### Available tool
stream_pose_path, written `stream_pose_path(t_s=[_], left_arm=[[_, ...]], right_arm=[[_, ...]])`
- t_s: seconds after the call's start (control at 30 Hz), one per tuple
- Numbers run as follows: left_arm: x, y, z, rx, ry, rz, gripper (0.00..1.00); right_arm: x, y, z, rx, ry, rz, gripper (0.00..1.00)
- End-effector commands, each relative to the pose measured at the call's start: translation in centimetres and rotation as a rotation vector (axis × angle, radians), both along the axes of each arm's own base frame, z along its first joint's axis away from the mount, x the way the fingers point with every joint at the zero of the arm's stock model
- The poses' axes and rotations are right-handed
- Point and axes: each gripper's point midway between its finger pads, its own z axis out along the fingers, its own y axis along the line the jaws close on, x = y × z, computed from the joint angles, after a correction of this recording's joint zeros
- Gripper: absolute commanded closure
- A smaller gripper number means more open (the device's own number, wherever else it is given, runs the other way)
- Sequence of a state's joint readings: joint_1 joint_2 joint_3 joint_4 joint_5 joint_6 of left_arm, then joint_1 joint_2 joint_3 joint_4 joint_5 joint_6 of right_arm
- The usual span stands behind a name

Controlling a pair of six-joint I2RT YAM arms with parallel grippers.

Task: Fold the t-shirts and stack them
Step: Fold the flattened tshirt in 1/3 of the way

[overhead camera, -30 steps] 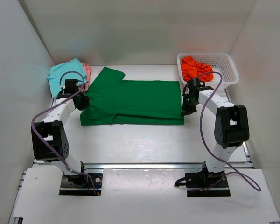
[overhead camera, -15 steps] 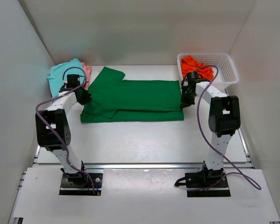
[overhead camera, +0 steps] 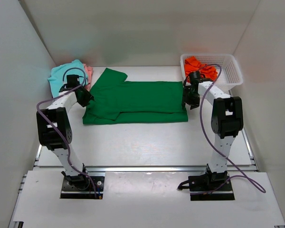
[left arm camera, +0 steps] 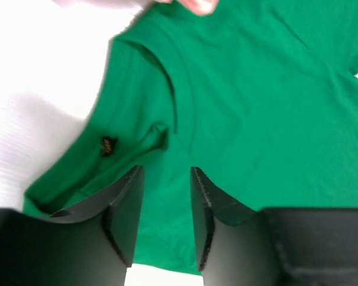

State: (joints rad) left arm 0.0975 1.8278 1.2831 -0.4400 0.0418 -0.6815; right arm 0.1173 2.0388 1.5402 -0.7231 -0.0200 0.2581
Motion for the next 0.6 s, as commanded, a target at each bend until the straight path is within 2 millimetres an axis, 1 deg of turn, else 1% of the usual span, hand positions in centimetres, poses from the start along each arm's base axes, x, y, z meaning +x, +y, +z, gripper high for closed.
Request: stream_pose_path(t_s=[0.0, 0.03, 0.07, 0.1, 0.13, 0.17, 0.23, 0.27, 0.3, 0.33, 0.37, 0.4, 0.43, 0.47, 0.5, 0.53, 0.57], left_arm=[[-0.5, -1.6, 3.2, -0.015, -0.079, -0.051, 0.53], [-0.7, -1.8, 3.2, -0.009, -0.082, -0.058, 0.57], [-0.8, -2.4, 3.1, -0.007, -0.082, -0.077, 0.61], [-1.3, -2.8, 2.4, -0.009, -0.068, -0.084, 0.61], [-1.4, -3.4, 2.3, -0.017, -0.069, -0.093, 0.61], [-2.1, -3.8, 1.2, -0.023, -0.044, -0.106, 0.60], [-3.1, -4.5, -0.1, -0.037, -0.008, -0.109, 0.60], [-3.4, -4.4, -0.3, -0.046, 0.000, -0.095, 0.60], [-4.4, -4.7, -1.3, -0.053, 0.031, -0.104, 0.59], [-5.0, -4.6, -1.5, -0.061, 0.038, -0.095, 0.59], [-5.3, -4.8, -1.5, -0.060, 0.035, -0.101, 0.57], [-6.0, -4.5, -2.0, -0.054, 0.046, -0.093, 0.57], [-6.5, -4.3, -2.0, -0.048, 0.041, -0.090, 0.55], [-6.6, -4.1, -1.7, -0.040, 0.029, -0.084, 0.54], [-7.0, -3.6, -1.9, -0.037, 0.035, -0.075, 0.54], [-7.5, -3.5, -2.1, -0.033, 0.043, -0.075, 0.54], [-7.5, -3.3, -2.0, -0.040, 0.046, -0.071, 0.54]], right_arm=[[1.8, 0.8, 5.7, -0.028, -0.163, 0.019, 0.55], [1.6, 1.1, 6.1, -0.024, -0.179, 0.027, 0.62], [1.7, 2.2, 6.2, -0.015, -0.195, 0.045, 0.65], [1.3, 2.6, 6.0, -0.015, -0.197, 0.056, 0.69], [1.2, 3.2, 6.3, 0.003, -0.216, 0.068, 0.69], [1.0, 4.0, 6.2, 0.011, -0.224, 0.082, 0.68], [0.6, 5.0, 6.0, 0.017, -0.224, 0.095, 0.68], [0.3, 5.9, 5.9, 0.045, -0.215, 0.113, 0.68], [-0.4, 6.3, 5.5, 0.050, -0.202, 0.125, 0.68], [-0.7, 6.5, 5.5, 0.053, -0.201, 0.128, 0.68], [-1.1, 6.4, 5.0, 0.048, -0.185, 0.128, 0.68], [-1.4, 6.5, 4.9, 0.055, -0.188, 0.122, 0.67], [-2.0, 6.2, 4.7, 0.051, -0.184, 0.126, 0.67], [-2.3, 6.3, 4.2, 0.054, -0.173, 0.132, 0.66], [-2.5, 5.8, 4.0, 0.049, -0.175, 0.120, 0.68], [-3.1, 6.1, 3.5, 0.052, -0.162, 0.132, 0.76], [-3.6, 5.8, 2.7, 0.053, -0.143, 0.131, 0.82]])
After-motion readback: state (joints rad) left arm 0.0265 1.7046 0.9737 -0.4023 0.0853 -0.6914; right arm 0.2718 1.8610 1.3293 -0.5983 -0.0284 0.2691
